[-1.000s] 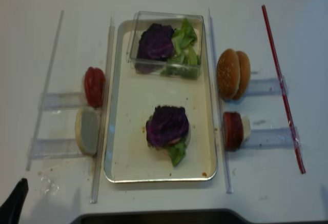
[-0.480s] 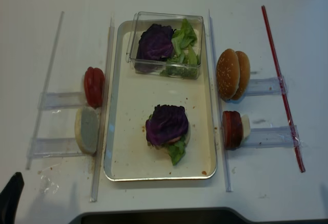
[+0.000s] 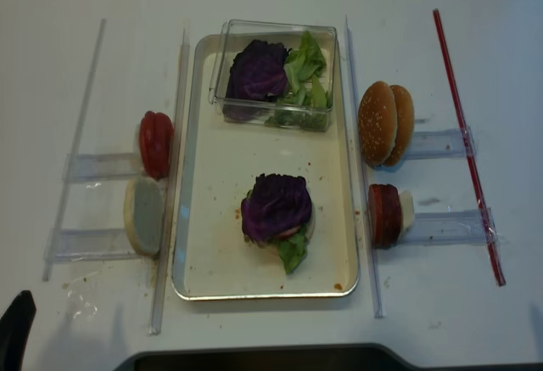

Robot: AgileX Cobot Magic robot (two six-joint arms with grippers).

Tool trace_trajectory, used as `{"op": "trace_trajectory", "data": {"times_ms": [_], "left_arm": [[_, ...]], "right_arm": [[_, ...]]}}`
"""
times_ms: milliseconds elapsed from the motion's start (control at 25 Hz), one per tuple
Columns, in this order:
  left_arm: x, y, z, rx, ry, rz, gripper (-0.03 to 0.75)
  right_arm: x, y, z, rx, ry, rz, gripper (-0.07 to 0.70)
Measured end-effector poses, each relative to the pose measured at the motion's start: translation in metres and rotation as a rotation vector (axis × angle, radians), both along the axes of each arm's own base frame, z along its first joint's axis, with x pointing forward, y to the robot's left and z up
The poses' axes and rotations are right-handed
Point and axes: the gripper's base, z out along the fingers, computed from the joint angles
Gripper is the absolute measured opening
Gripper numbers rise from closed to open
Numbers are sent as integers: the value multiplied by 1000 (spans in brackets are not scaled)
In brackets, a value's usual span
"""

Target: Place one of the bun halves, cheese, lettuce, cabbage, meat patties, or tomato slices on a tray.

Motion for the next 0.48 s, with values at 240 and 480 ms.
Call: {"op": "trace_trajectory", "data": {"times_ms": [240, 480], "left_arm": [[-3, 0, -3, 1, 46, -2, 408], [-4, 0, -5, 7, 80, 1, 408]], "right_arm": [[0, 0, 0, 0, 0, 0, 479], [0, 0, 0, -1, 0, 1, 479]]}}
